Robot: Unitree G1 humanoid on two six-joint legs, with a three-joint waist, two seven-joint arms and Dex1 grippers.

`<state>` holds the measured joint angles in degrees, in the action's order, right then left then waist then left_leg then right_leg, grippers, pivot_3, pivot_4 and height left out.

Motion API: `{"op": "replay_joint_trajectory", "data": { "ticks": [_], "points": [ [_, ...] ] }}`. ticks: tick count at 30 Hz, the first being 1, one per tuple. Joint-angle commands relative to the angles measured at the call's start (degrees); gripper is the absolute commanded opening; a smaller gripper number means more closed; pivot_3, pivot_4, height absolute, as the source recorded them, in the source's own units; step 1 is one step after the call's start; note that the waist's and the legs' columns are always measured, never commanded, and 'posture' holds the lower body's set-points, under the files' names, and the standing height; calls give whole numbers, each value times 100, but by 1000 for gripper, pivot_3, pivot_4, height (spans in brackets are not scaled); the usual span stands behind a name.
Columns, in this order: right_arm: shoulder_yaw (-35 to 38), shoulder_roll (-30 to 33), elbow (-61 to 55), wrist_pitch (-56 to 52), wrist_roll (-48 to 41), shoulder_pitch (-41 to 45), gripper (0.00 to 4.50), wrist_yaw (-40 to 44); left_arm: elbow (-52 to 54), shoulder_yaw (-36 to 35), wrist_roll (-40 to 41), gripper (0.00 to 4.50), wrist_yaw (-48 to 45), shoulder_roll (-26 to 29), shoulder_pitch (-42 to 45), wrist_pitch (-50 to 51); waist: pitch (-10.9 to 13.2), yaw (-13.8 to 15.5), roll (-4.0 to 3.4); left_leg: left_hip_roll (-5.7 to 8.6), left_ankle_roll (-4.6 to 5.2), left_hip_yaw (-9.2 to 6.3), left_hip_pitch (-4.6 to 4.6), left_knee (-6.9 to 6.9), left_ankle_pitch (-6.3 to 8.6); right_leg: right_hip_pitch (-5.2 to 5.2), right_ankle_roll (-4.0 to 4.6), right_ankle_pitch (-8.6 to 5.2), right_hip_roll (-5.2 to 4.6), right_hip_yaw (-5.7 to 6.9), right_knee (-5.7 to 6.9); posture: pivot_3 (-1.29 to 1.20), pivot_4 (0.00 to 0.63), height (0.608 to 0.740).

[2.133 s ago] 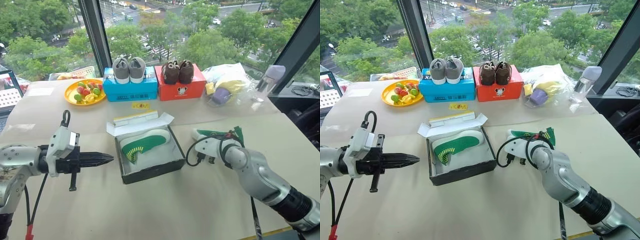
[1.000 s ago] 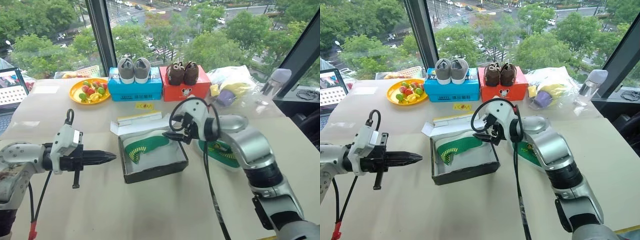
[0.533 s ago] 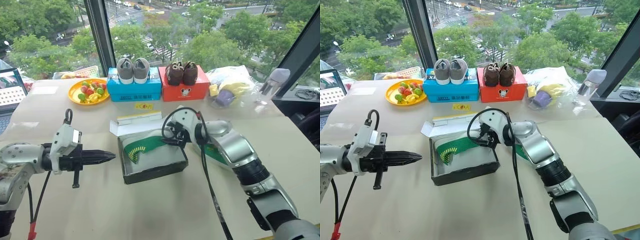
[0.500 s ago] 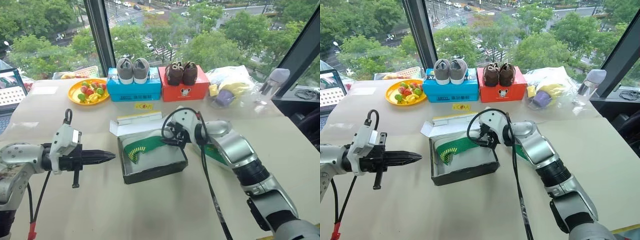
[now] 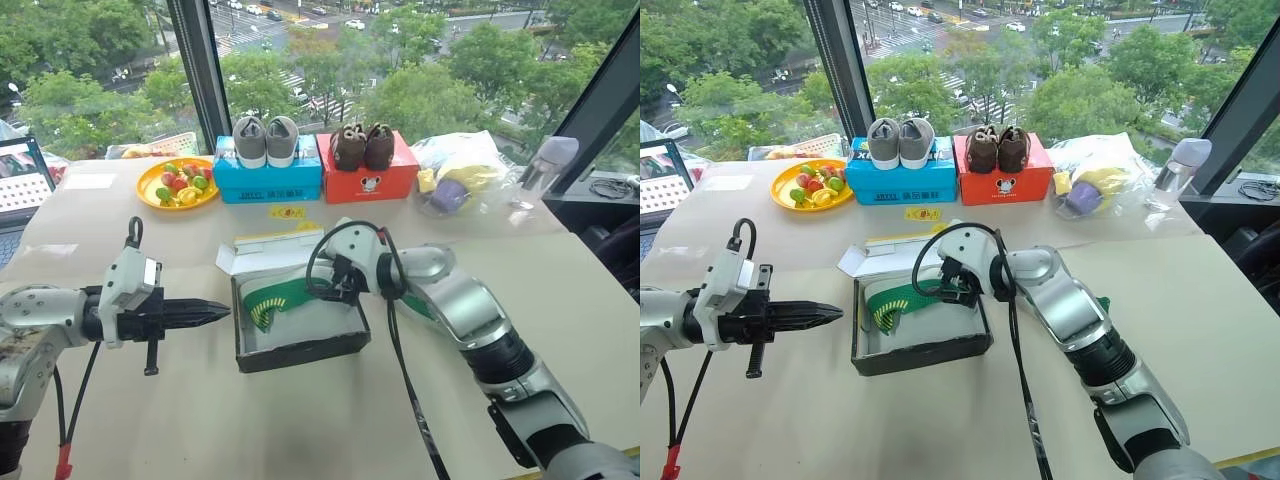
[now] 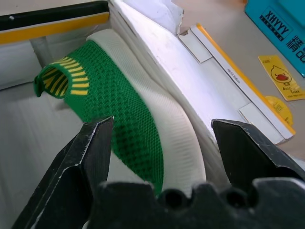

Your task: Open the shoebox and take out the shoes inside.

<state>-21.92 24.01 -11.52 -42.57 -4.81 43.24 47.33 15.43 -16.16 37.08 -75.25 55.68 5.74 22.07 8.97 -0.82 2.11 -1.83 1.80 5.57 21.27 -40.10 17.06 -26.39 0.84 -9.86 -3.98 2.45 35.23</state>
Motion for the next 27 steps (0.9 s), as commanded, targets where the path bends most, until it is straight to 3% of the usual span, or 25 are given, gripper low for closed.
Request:
{"op": "replay_joint_trajectory", "data": {
  "ticks": [1, 13, 25, 27],
  "points": [
    [86, 20, -385, -93, -85, 126, 3874, 7, 85, -198, 17, 0, 7, 86, 36, -66, 0, 1, 0, -1, 0, 0, 0, 1, 0, 0, 0, 0, 1, 1, 0, 0, 150, 731],
    [-249, 279, -236, 46, 114, -650, 3874, -81, 103, -231, 12, 0, 43, 80, 7, -48, 0, -2, 0, 1, 1, 0, 0, 1, 0, 1, 0, 0, 0, 0, -3, 0, 150, 731],
    [-376, 100, 66, 83, 293, -642, 3874, -159, 91, -199, -5, 0, 69, 71, 39, -63, -1, 5, 1, 0, 0, -1, -13, -1, 0, 10, 0, 1, 0, 0, 5, 0, 150, 731],
    [-386, 128, 65, 107, 332, -641, 3362, -151, 84, -191, -6, 0, 73, 66, 52, -63, -1, 5, 1, -1, -1, -1, -15, -1, -1, 10, 0, 0, 0, 0, 8, 0, 150, 731]
  ]
}}
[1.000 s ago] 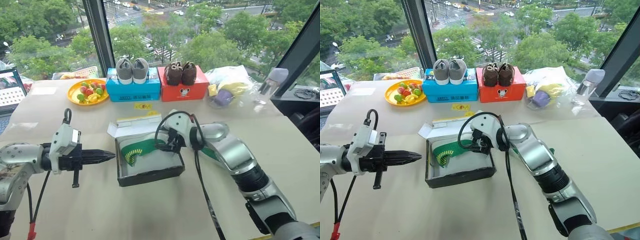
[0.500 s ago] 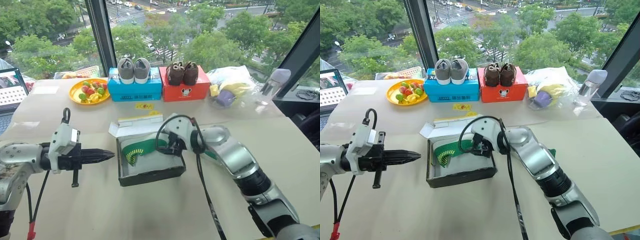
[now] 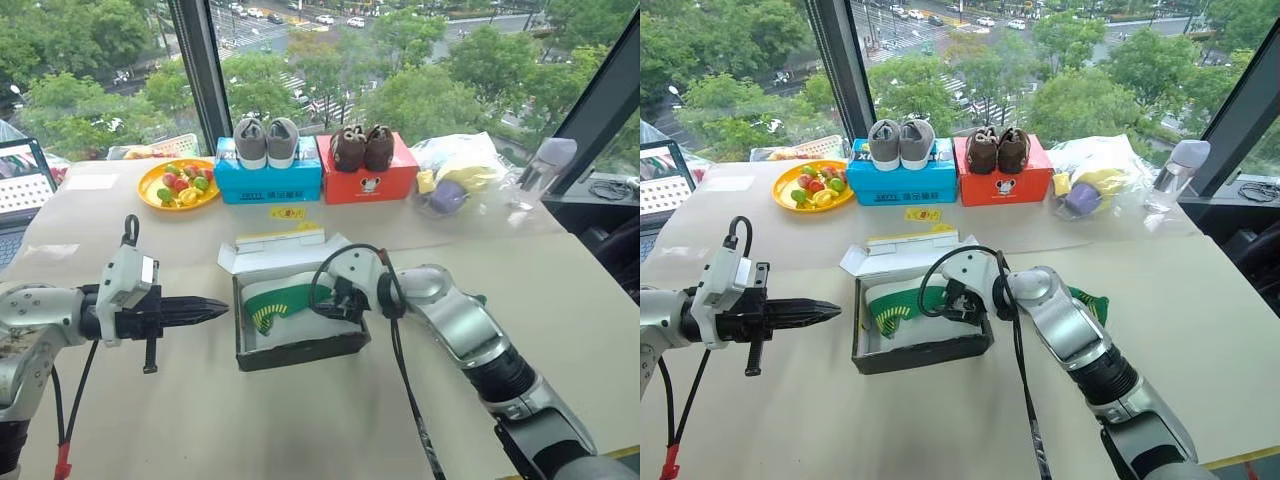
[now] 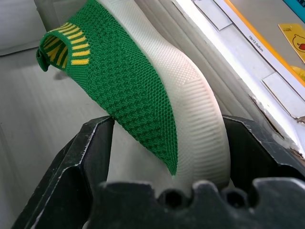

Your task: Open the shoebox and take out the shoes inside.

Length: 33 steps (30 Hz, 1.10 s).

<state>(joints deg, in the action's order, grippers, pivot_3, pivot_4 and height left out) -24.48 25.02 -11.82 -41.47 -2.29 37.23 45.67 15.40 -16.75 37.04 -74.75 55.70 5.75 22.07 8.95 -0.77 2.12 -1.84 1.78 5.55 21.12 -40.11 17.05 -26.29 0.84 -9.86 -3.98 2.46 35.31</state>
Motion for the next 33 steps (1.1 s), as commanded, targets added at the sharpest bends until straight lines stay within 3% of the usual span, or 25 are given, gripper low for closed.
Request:
{"op": "replay_joint_trajectory", "data": {
  "ticks": [1, 7, 14, 23, 33],
  "points": [
    [-121, 35, 84, -3, 87, -44, 3190, 12, 83, -130, -3, 0, 25, 62, 55, -64, 0, 0, 0, 0, 0, 0, 0, 0, 0, 0, 0, 0, 0, 0, 1, 0, 150, 731],
    [-55, 50, -117, -86, 60, -14, 1169, 95, 59, -101, -28, 0, 49, 38, 83, -81, 0, 0, 0, 0, -1, -1, 0, 0, 0, 0, 0, 0, 0, 0, 1, 0, 150, 731],
    [246, -102, -446, -298, -242, 112, 1169, 133, 42, -82, -64, 0, 32, 14, 108, -94, 0, 1, 0, 0, 0, -1, 3, 2, 0, -2, 1, 0, 0, 0, -2, 0, 150, 731],
    [1724, -712, -1047, -1443, -1847, 538, 1169, 26, 52, -57, -61, 0, 14, 10, 93, -89, 2, 3, -1, -1, 1, -1, 10, 4, 0, -8, 3, 2, 1, 1, -6, 0, 150, 731],
    [2099, -732, -1073, -1715, -2238, 635, 1169, -583, 51, -46, -74, 0, -6, 18, 79, -97, 3, 4, -2, 1, 2, -1, 13, 9, 1, -9, 3, 2, -2, 3, -10, 0, 150, 731]
  ]
}}
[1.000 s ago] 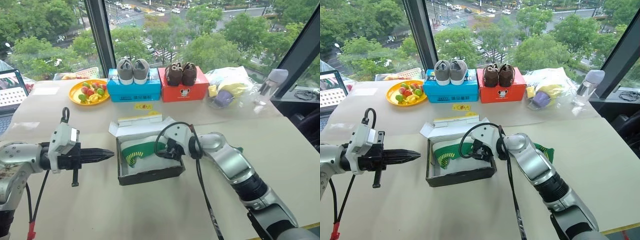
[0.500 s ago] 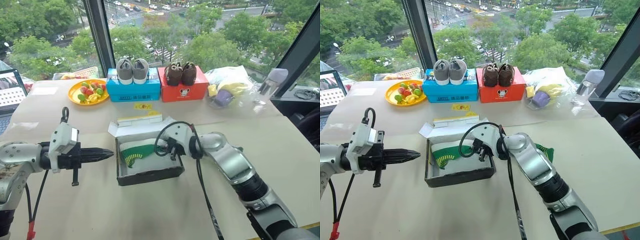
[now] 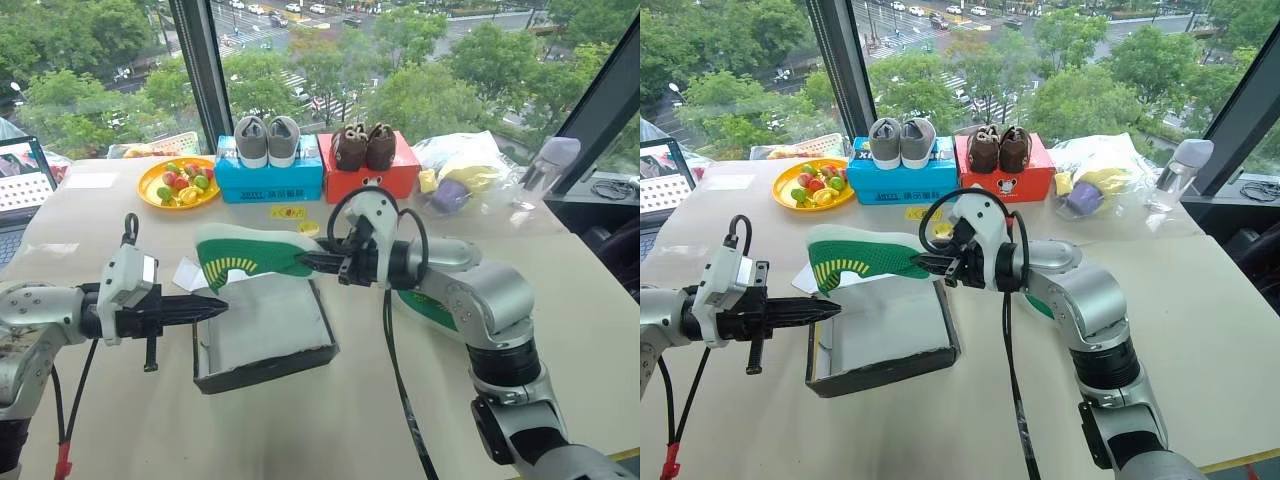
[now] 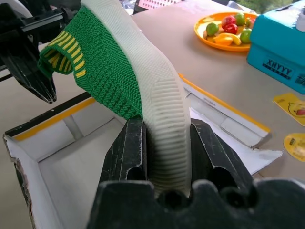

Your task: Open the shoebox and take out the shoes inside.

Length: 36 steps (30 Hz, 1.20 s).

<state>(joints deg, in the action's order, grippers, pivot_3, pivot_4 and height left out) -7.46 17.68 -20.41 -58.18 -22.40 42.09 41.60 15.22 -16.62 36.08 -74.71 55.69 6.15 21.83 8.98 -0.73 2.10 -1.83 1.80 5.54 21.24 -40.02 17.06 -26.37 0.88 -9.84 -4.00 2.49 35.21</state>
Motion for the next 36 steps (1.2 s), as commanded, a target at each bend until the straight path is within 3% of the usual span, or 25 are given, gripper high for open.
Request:
{"op": "replay_joint_trajectory", "data": {
  "ticks": [1, 6, 12, 18, 21, 23, 28, 36],
  "points": [
    [554, 24, -177, -127, -293, 168, 1169, -268, 74, -57, 28, 0, -15, 19, 39, -67, 0, 0, 0, 0, 0, 0, 0, 1, 0, 0, 0, 0, 0, 0, -1, 0, 150, 731],
    [1842, 90, -410, -1239, -996, 149, 1169, -764, 60, -40, 16, 0, -43, 24, 43, -80, 0, 19, 0, 1, 0, 0, 2, 0, 0, 0, 0, 0, -3, 0, -2, 0, 150, 731],
    [3484, 734, -760, -3338, -2188, -80, 1169, -758, -3, 70, 6, 0, -124, 11, 136, -104, 1, 43, -1, 3, 6, -3, 9, 7, 4, 0, -1, 0, -8, 6, -14, 0, 150, 731],
    [4046, 1477, -754, -3432, -5324, -1620, 1169, -1648, -122, 261, -63, 0, -175, -50, 246, -195, 1, 15, -1, 4, 9, -4, 6, 24, 5, 1, -2, -1, -6, 2, -21, 0, 150, 731],
    [3588, 2470, -647, -2155, -8135, -3261, 1169, -3128, -156, 342, -68, 0, -214, -73, 317, -206, 2, 15, 0, 4, 10, -7, 2, 27, 6, 5, -4, -2, -8, -3, -19, 0, 150, 731],
    [3400, 2815, -552, -1400, -8956, -4196, 1169, -3698, -156, 375, -69, 0, -222, -87, 345, -203, 3, 38, 1, 14, 14, -7, 1, 29, 8, 8, -15, -9, -18, -2, -19, 0, 150, 731],
    [3218, 2980, -244, -588, -9060, -5242, 1169, -4149, -138, 397, -74, 0, -253, -98, 352, -189, 4, -12, 14, 16, 28, 14, -7, 10, 14, 26, -78, -25, -20, -35, -21, 0, 150, 731],
    [2901, 3136, 868, -440, -9060, -5059, 1169, -5096, -150, 418, -98, 0, -314, -97, 389, -194, 4, 46, 13, 13, 38, 12, -11, -2, -4, 26, -81, -11, -11, -47, -18, 0, 150, 731]
  ]
}}
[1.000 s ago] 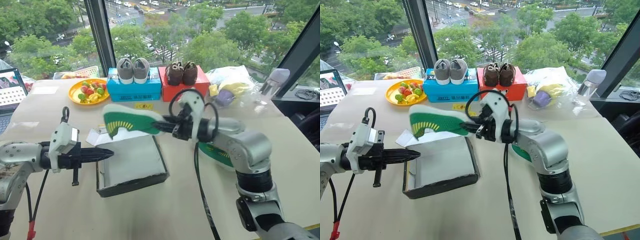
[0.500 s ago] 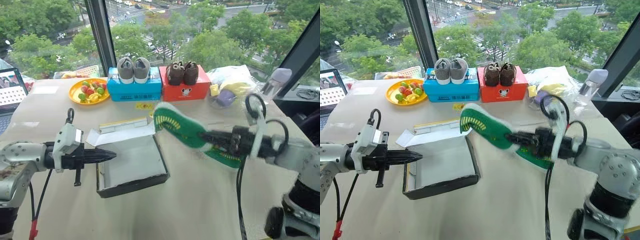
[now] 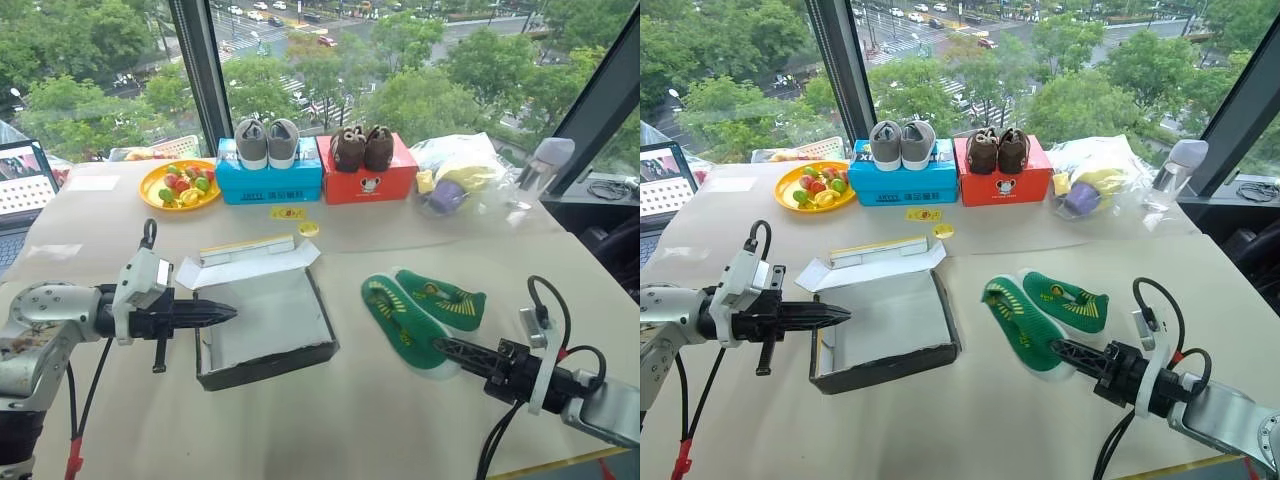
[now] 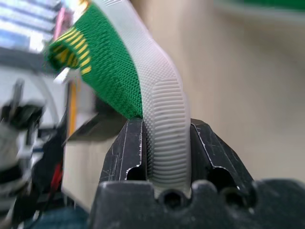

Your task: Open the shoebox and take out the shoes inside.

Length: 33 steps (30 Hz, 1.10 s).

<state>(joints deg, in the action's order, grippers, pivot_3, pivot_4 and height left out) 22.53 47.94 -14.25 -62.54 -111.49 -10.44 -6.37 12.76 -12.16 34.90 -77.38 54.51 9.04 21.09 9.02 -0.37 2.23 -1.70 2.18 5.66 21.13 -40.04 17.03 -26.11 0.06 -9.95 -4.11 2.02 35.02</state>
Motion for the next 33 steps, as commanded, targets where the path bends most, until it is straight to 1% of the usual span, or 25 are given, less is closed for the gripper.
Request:
{"op": "replay_joint_trajectory", "data": {
  "ticks": [1, 3, 8, 10, 14, 16, 17, 18, 20, 22, 24, 27, 30, 33],
  "points": [
    [-148, 112, 348, -22, -151, 271, 1169, -401, 93, -23, 16, 0, -52, 17, 105, -122, 0, 9, 0, 0, 0, 0, 2, 4, 0, -1, -1, 1, 1, -1, -2, 0, 150, 731],
    [-253, 137, 497, -51, -151, 384, 1169, -638, 81, -12, 8, 0, -67, 11, 118, -128, 0, 4, 0, -1, 0, 0, 4, 7, 1, -4, -1, 2, 5, -2, -5, 0, 150, 731],
    [-366, 140, 566, -169, -151, 503, 1169, -838, 67, -3, -4, 0, -84, -4, 137, -126, -1, 2, 1, -1, 1, 0, 6, 11, 1, -3, -2, 2, 5, -6, -10, 0, 150, 731],
    [-411, 121, 530, -217, -151, 489, 1169, -808, 52, 14, -21, 0, -88, -15, 148, -138, -2, 1, 2, -1, 1, 1, 5, 10, 1, -2, -3, 2, 6, -8, -8, 0, 150, 731],
    [-482, -14, 581, -153, -151, 376, 1169, -1057, 41, 40, -40, 0, -92, -54, 169, -154, -3, 2, 4, -5, 0, 1, 4, 10, 0, 0, -3, 3, 12, -11, -4, 0, 150, 731],
    [-433, -30, 556, -1, -151, 473, 1777, -1219, 20, 48, -65, 0, -102, -65, 185, -169, -4, -4, 5, -10, -1, 1, 4, 11, 0, 0, -2, 3, 17, -13, -4, 0, 150, 731],
    [-383, 81, 458, 142, 39, 638, 1941, -1296, -4, 53, -92, 0, -98, -75, 202, -195, -4, -6, 5, -11, -1, 2, 5, 11, 0, 0, -2, 3, 20, -15, -4, 0, 150, 731],
    [-339, 214, 334, 210, 323, 766, 2291, -1304, -19, 58, -107, 0, -102, -79, 213, -211, -4, -13, 4, -11, -1, 2, 5, 11, 0, -1, -2, 3, 20, -17, -4, 0, 150, 731],
    [-222, 571, -3, 220, 1099, 1044, 2291, -976, -47, 79, -120, 0, -114, -87, 242, -236, -3, -34, 0, -8, -1, 11, 6, 10, 0, -6, -3, 3, 21, -32, -3, 0, 150, 731],
    [-146, 791, -90, 151, 1368, 1217, 2291, -704, -78, 103, -125, 0, -126, -93, 269, -259, -3, -38, -1, -4, 0, 24, 6, 9, 0, -8, -8, 6, 22, -54, -3, 0, 150, 731],
    [-178, 1076, -195, 100, 1889, 1306, 2291, -332, -111, 132, -127, 0, -143, -101, 305, -278, -3, -25, 0, -5, 1, 26, 1, 8, 1, -8, -15, 10, 34, -67, -10, 0, 150, 731],
    [-265, 1518, -445, -69, 2594, 1234, 2291, 317, -162, 202, -138, 0, -151, -122, 380, -306, -3, 23, 0, -9, 4, 23, 5, 11, 3, -11, -17, 10, 65, -109, -18, 0, 150, 731],
    [-200, 1891, -670, -127, 3062, 1208, 2291, 1027, -242, 262, -173, 0, -156, -154, 465, -352, -3, 65, 0, -9, 11, 27, 12, 15, 8, -19, -20, 7, 66, -115, -21, 0, 150, 731],
    [-8, 2032, -810, -128, 3184, 1347, 2291, 1548, -285, 221, -200, 0, -47, -227, 491, -368, -3, 85, 0, -7, 21, 34, 15, 13, 14, -19, -23, 8, 65, -122, -31, 0, 150, 731]
  ]
}}
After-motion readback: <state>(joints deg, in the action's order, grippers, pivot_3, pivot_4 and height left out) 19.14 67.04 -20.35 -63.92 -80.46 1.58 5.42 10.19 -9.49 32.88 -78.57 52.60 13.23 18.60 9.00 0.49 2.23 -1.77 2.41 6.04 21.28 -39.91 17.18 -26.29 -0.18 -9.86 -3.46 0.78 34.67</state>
